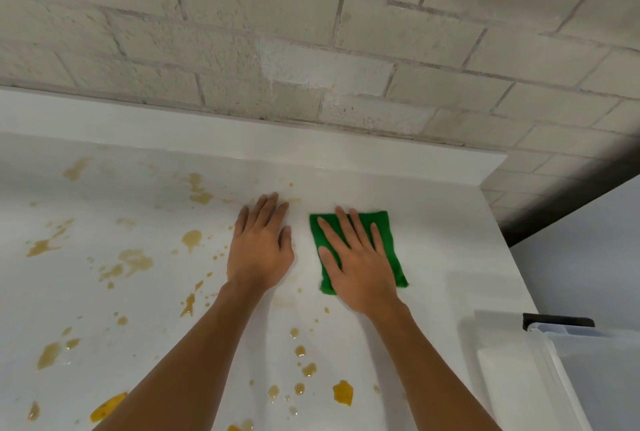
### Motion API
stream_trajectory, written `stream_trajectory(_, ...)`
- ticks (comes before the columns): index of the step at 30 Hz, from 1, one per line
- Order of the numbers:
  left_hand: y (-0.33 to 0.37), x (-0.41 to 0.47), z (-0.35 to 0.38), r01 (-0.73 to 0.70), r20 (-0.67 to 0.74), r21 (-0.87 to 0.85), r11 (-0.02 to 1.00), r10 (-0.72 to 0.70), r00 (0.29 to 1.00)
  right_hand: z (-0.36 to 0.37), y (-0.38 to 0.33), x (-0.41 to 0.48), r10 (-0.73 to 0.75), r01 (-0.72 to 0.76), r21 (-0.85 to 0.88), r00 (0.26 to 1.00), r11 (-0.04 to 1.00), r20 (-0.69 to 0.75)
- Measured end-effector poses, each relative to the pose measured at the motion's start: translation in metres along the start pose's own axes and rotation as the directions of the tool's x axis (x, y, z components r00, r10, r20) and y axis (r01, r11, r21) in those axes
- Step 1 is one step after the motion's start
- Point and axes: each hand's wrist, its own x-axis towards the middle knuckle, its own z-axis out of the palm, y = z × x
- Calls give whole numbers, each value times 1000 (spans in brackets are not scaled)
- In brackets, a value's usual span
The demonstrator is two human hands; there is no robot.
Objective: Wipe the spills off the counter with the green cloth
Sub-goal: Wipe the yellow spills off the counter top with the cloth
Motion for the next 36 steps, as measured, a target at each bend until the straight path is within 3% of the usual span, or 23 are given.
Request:
stream_trajectory(7, -9, -31, -9, -51, 54, -40, 998, 53, 997, -6, 15, 2, 313, -313, -65, 950, 947, -14)
stream_trajectory(10, -8, -45, -15, -26, 65, -1, 1000, 26, 998, -2, -14, 18, 269, -268, -23, 963, 963, 32)
stream_trajectory(16, -5, -69, -24, 36, 55, 90, 995, -41, 998, -4, -33, -35, 5, -5, -2, 998, 1000, 66)
stream_trajectory(20, -1, -71, -26, 48, 72, 125, 991, -57, 996, -11, -1, -58, 146, -144, -43, 988, 989, 45)
stream_trajectory(24, 1, -70, -27, 50, 63, 136, 989, -59, 996, -12, -7, -24, 295, -294, -21, 954, 955, 52)
stream_trajectory(27, 1, -70, -27, 56, 66, 148, 987, -66, 996, -5, -32, -6, 259, -260, 9, 963, 965, 76)
stream_trajectory(33, 0, -70, -26, 56, 61, 149, 987, -66, 996, -5, -39, -56, 35, -34, -9, 996, 999, 77)
stream_trajectory(36, -1, -70, -26, 55, 61, 133, 990, -64, 996, -8, -13, -75, 148, -147, -38, 988, 988, 45)
